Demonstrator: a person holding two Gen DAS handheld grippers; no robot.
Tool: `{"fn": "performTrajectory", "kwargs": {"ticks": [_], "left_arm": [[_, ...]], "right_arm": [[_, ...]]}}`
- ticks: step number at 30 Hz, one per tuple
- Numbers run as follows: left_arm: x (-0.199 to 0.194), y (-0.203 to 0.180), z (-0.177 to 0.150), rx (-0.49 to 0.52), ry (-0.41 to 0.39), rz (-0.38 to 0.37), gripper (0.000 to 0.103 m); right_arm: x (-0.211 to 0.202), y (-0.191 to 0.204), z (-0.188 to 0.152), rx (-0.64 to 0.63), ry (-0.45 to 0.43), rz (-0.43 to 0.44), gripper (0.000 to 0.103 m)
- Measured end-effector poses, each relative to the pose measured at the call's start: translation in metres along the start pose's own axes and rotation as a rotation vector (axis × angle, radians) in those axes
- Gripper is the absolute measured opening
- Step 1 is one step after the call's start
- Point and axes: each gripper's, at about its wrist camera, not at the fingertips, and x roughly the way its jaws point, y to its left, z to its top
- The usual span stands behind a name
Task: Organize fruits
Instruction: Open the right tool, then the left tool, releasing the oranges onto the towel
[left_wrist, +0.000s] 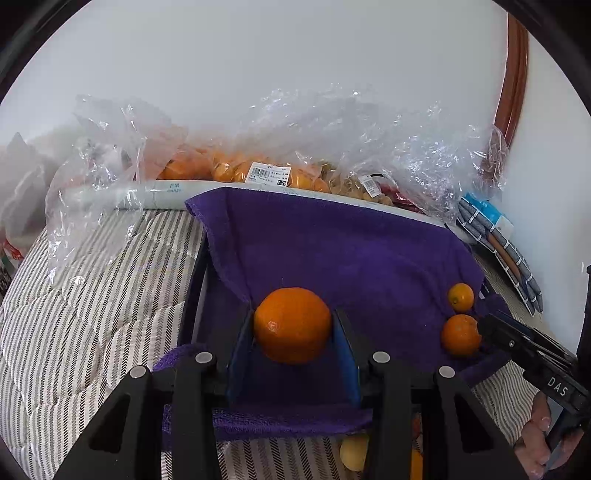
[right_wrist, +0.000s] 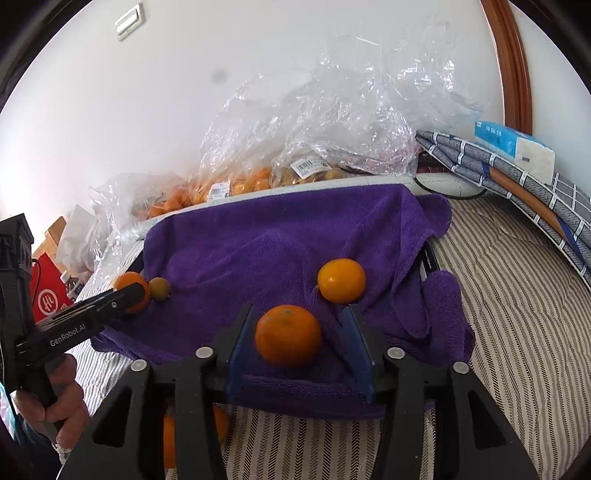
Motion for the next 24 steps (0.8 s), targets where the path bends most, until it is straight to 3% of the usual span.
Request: {"fn": "performTrajectory", "kwargs": {"ticks": [7, 24], "left_arm": [[0.001, -0.003, -0.001, 0.015, 0.006, -0.002, 0.041], [-0.013, -0.009, -0.002, 0.022, -0.063, -0.015, 0.045]], "right_arm": [[-0.005, 0.003, 0.001, -0.008, -0.029, 0.011, 0.057], [-0.021, 0.005, 0.002, -0.011, -0.114, -0.005, 0.057]]}}
